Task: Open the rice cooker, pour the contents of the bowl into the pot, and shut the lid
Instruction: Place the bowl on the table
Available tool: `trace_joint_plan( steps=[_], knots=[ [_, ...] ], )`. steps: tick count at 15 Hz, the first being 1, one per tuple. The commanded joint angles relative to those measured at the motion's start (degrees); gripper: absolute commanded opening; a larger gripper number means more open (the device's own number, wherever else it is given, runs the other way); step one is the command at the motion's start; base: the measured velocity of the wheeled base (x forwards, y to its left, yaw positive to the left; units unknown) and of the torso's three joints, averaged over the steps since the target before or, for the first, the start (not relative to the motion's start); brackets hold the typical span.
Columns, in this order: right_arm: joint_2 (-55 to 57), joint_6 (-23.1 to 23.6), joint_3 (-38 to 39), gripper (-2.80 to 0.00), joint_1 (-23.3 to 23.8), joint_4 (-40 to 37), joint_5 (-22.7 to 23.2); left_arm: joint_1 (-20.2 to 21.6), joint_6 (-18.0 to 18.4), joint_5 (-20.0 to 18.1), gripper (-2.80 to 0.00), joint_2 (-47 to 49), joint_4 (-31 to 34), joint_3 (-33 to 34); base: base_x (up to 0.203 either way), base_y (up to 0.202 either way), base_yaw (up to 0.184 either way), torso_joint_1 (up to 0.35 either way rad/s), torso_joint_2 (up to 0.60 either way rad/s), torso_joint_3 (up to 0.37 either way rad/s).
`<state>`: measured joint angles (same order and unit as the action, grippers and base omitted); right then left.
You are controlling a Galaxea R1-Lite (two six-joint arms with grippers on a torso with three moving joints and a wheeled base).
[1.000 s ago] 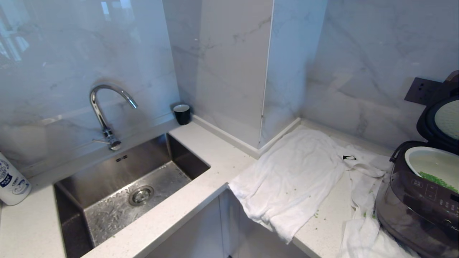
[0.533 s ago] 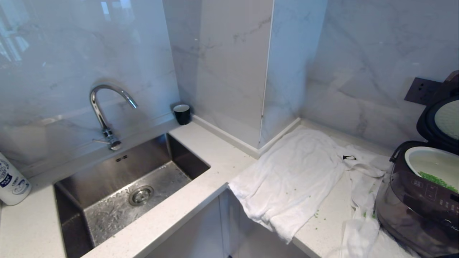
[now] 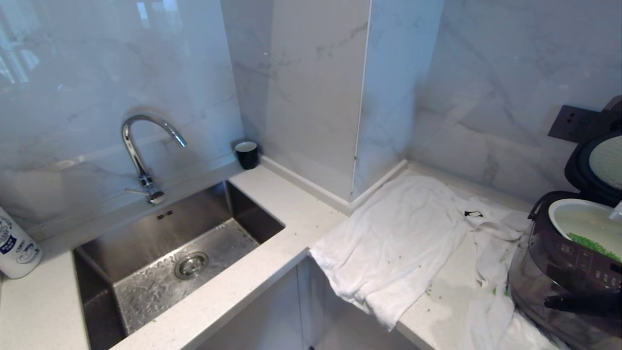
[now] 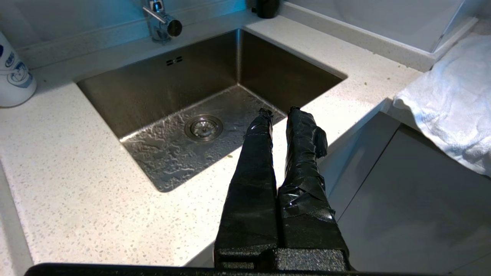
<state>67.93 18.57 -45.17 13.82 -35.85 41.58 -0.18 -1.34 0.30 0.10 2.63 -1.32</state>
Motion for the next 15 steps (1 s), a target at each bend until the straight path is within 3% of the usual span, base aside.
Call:
trace_joint_plan(
  steps=[1, 4, 6, 8, 11, 15],
  knots=[
    [-6.1, -2.8, -0.4, -2.80, -0.3, 1.8, -0.4, 0.0, -0.1, 0.0, -2.80, 0.0, 0.0, 0.0, 0.000, 0.000, 0.000, 0.000, 0.00, 0.000],
    [-15.0, -5.0, 3.3, -2.80, -0.3, 10.1, -1.0, 0.0, 0.0, 0.0, -2.80, 0.0, 0.0, 0.0, 0.000, 0.000, 0.000, 0.000, 0.00, 0.000],
    [-20.3, -7.5, 8.2, -2.80, -0.4, 21.6, -1.1, 0.0, -0.1, 0.0, -2.80, 0.0, -0.1, 0.0, 0.000, 0.000, 0.000, 0.000, 0.00, 0.000],
    [-24.3, -17.8, 11.6, -2.80, -0.3, 33.5, -2.6, 0.0, 0.0, 0.0, -2.80, 0.0, 0.0, 0.0, 0.000, 0.000, 0.000, 0.000, 0.00, 0.000],
    [-29.7, -21.5, 14.0, -2.80, -0.3, 37.2, -12.0, 0.0, 0.0, 0.0, -2.80, 0.0, 0.0, 0.0, 0.000, 0.000, 0.000, 0.000, 0.00, 0.000],
    [-38.4, -21.7, 16.0, -2.80, -0.2, 37.2, -14.7, 0.0, -0.1, 0.0, -2.80, 0.0, 0.0, 0.0, 0.000, 0.000, 0.000, 0.000, 0.00, 0.000]
  ],
)
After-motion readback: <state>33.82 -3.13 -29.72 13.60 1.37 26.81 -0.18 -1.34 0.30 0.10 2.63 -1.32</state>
